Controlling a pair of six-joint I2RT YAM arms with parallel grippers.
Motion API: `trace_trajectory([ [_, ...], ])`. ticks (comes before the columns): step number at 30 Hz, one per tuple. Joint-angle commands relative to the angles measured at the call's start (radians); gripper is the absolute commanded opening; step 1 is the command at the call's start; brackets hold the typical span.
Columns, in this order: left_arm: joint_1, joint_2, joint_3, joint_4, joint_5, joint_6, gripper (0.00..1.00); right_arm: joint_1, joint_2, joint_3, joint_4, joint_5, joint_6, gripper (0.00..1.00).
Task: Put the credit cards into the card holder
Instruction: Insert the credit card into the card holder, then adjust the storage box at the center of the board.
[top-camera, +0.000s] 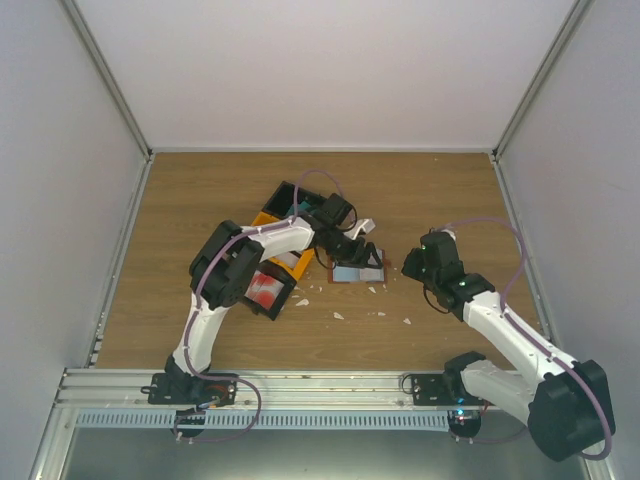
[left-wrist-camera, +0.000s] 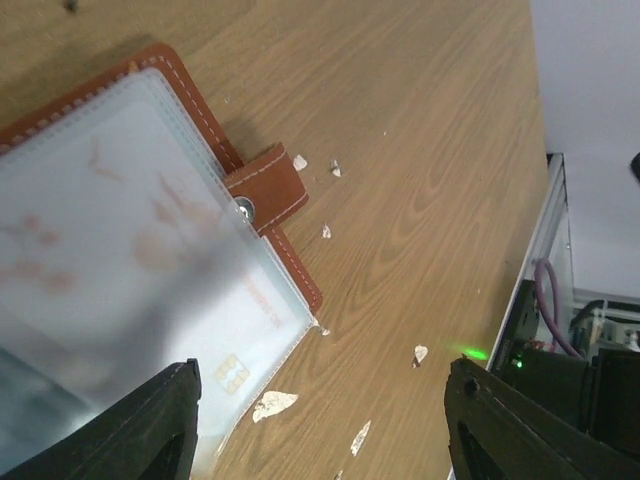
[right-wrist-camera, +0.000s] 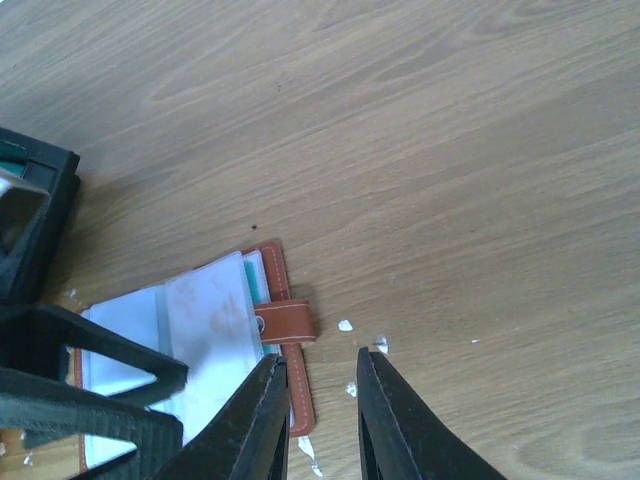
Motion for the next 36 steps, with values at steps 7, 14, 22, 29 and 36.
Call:
trace_trajectory([
  [7,-0.001,-0.389,-0.106,-0.009,-0.481,0.008,0.74,0.001,0.045,0.083,0.051,-0.151,-0.162,0.26],
  [14,0.048,-0.682,-0.337,-0.088,-0.694,0.000,0.79,0.083,0.145,0.096,0.214,-0.327,-0.187,0.36],
  [22,0.168,-0.842,-0.551,-0.323,-0.676,-0.128,0.53,0.367,0.443,0.202,0.383,-0.346,-0.254,0.54],
  [29,0.259,-0.826,-0.660,-0.336,-0.681,-0.163,0.28,0.455,0.653,0.304,0.423,-0.388,-0.269,0.53],
  [36,0.269,-0.673,-0.569,-0.275,-0.669,-0.099,0.35,0.468,0.778,0.385,0.415,-0.384,-0.308,0.52],
])
